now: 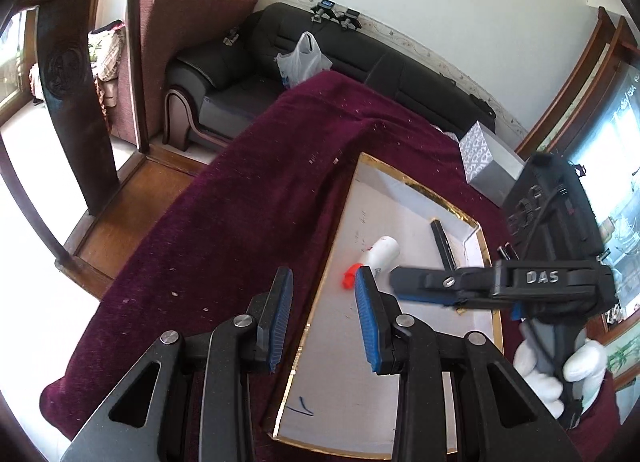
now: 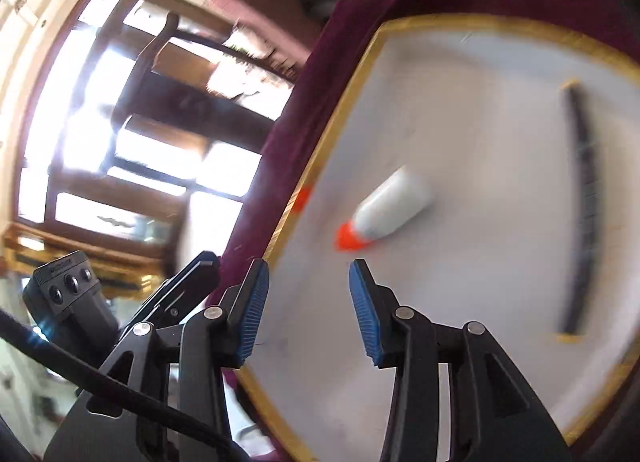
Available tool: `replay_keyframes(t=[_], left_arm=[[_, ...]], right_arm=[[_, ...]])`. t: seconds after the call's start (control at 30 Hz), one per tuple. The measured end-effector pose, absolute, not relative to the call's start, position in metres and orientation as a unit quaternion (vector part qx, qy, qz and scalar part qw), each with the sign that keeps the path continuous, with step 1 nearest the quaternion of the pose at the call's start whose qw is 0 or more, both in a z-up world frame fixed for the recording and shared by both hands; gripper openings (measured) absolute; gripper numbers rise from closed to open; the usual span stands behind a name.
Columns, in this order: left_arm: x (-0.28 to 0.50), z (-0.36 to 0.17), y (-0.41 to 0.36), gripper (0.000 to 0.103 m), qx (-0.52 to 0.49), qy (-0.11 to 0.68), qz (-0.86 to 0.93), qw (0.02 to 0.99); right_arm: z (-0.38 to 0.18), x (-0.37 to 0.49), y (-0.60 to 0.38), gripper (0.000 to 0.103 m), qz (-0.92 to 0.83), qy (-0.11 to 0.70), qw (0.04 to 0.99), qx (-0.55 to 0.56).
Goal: Organize objects
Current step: 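Carry the black marker into the white tray and release it with the right gripper, then move the left gripper back to the table and grasp the ointment tube box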
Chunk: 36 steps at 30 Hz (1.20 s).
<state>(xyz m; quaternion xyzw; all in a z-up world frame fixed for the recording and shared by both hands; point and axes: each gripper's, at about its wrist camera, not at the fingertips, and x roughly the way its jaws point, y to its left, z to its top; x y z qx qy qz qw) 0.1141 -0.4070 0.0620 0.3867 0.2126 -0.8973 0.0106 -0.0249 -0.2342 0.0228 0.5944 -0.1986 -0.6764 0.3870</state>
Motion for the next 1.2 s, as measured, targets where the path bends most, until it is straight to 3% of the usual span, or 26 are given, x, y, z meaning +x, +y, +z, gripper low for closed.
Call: replay_keyframes(t=[0.1, 0.23, 0.4, 0.5, 0.6, 0.63, 0.67, 0.73, 0.83, 1.0, 1.2], left_arm=[[0.12, 0.069, -0.416, 0.029, 0.376, 0.212, -0.902, 0.024], [0.121, 0.071, -0.419, 0.03, 0.374, 0.213, -0.902, 0.028], [0.117, 0.072, -0.409, 0.03, 0.375, 0.2, -0.905, 0.015], [0.112, 0.075, -0.398, 0.03, 0.377, 0.196, -0.905, 0.002], [0.107, 0.081, -0.377, 0.031, 0.378, 0.184, -0.907, -0.018], [0.106, 0.083, -0.371, 0.032, 0.378, 0.18, -0.908, -0.025], [0.105, 0.086, -0.363, 0.035, 0.377, 0.175, -0.909, -0.033], [0.101, 0.093, -0.342, 0.041, 0.374, 0.165, -0.911, -0.048], [0.097, 0.102, -0.306, 0.044, 0.374, 0.142, -0.914, -0.075], [0.088, 0.106, -0.228, 0.044, 0.393, 0.083, -0.908, -0.119], [0.056, 0.091, -0.138, 0.044, 0.441, 0.057, -0.883, -0.148]], right_arm=[[0.008, -0.036, -0.251, 0.041, -0.664, -0.202, 0.387, 0.607], [0.009, -0.072, -0.247, 0.042, -0.74, -0.172, 0.296, 0.579], [0.05, -0.073, -0.205, 0.043, -0.788, -0.188, 0.261, 0.525], [0.097, -0.047, -0.175, 0.044, -0.833, -0.151, 0.235, 0.477], [0.161, 0.009, -0.138, 0.066, -0.91, -0.077, 0.172, 0.369], [0.175, 0.019, -0.126, 0.09, -0.928, -0.062, 0.153, 0.334], [0.188, 0.04, -0.111, 0.103, -0.949, -0.05, 0.124, 0.286], [0.189, 0.076, -0.071, 0.103, -0.968, -0.079, 0.097, 0.218], [0.146, 0.077, -0.013, 0.103, -0.928, -0.141, 0.071, 0.338], [0.079, 0.105, 0.066, 0.103, -0.886, -0.244, 0.013, 0.393], [0.066, 0.15, 0.108, 0.103, -0.884, -0.265, -0.013, 0.385]])
